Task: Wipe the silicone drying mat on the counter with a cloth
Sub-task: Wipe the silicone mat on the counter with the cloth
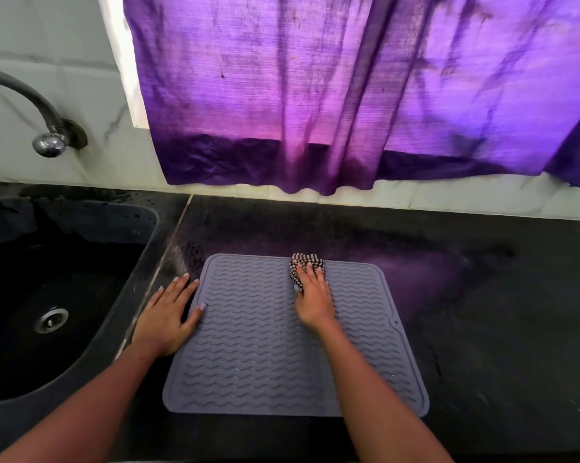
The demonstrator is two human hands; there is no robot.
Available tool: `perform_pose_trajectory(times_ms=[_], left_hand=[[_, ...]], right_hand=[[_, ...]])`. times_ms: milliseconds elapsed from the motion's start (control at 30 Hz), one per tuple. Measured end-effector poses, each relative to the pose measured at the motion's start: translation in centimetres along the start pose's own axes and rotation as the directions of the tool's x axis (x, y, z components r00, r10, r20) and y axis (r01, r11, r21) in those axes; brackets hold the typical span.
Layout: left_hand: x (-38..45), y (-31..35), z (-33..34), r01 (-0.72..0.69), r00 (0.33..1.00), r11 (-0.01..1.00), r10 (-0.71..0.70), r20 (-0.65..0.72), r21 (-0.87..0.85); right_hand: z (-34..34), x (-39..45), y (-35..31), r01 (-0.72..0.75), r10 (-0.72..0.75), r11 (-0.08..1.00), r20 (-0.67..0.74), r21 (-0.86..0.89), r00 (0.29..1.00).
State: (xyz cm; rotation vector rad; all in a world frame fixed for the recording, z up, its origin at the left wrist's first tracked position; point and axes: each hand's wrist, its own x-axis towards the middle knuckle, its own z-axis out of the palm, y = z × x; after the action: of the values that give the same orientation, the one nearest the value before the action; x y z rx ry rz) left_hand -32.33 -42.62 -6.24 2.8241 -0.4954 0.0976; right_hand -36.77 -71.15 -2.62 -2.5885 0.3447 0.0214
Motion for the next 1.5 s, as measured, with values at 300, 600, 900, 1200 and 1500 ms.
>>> perform_pose_trajectory(times_ms=[300,600,900,1200,1500], left_hand=[[0.0,0.0,-0.1,-0.001,1.0,1.0,0.001,0.002,-0.011],[0.1,-0.2,0.0,-0.012,1.0,1.0,0.012,0.009,-0.011],[0.0,0.1,-0.1,0.002,1.0,1.0,-0.002,0.018,0.001],[-0.1,0.0,-0.3,-0.001,1.0,1.0,0.001,0.016,-0.014],[-0.2,0.1,-0.2,-0.003,1.0,1.0,0.003,0.009,-0.017]], right_hand=[[-5.0,1.2,0.1,-0.142,0.428,0.552,-0.133,0.821,0.894],[-1.7,-1.9,3.5,-0.089,0.094,0.981,0.025,-0.174,0.995],[-2.3,-1.3,3.6,-0.09,0.1,0.987,0.076,-0.131,0.992],[-7.9,0.7,4.2,-0.196,0.32,0.857,-0.195,0.477,0.927],[-3.6,-1.0,6.9,-0.158,0.155,0.967,-0.031,-0.2,0.987]])
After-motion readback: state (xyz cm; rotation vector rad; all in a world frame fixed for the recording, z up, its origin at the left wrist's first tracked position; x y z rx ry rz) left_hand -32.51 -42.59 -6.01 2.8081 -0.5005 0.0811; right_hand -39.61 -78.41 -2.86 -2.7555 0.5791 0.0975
